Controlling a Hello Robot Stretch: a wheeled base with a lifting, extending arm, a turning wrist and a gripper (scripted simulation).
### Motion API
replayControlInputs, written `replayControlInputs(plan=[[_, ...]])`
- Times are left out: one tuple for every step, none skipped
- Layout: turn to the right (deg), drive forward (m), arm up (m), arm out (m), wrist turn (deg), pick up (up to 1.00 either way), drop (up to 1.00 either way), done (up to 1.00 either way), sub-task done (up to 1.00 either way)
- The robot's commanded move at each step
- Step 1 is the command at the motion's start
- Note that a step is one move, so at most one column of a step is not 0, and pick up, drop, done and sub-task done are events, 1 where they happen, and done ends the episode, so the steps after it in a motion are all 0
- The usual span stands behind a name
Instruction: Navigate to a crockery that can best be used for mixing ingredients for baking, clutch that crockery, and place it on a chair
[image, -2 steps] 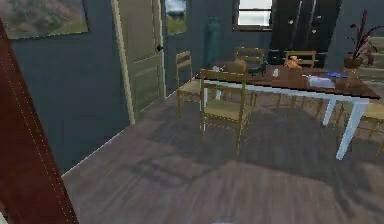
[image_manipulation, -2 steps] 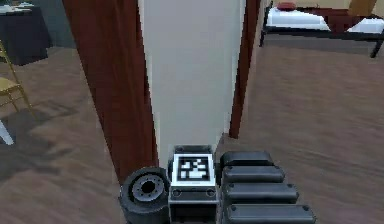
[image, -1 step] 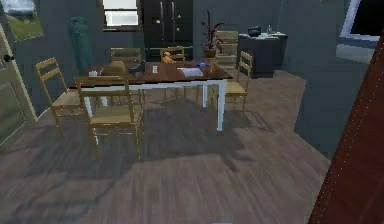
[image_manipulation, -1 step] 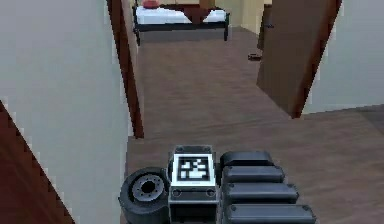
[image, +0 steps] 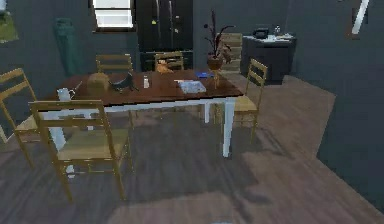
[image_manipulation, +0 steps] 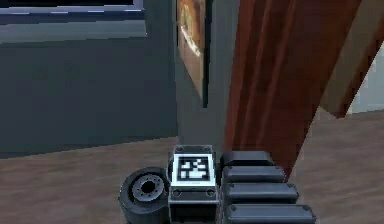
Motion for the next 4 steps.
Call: replayControlInputs(plan=[[15.0, 0.00, 0.00, 0.00, 0.0, 0.00, 0.00, 0.00, 0.00], [0.0, 1.00, 0.00, 0.00, 0.0, 0.00, 0.00, 0.00, 0.00], [3.0, 0.00, 0.00, 0.00, 0.0, 0.00, 0.00, 0.00, 0.00], [0.0, 0.55, 0.00, 0.00, 0.0, 0.00, 0.00, 0.00, 0.00]])
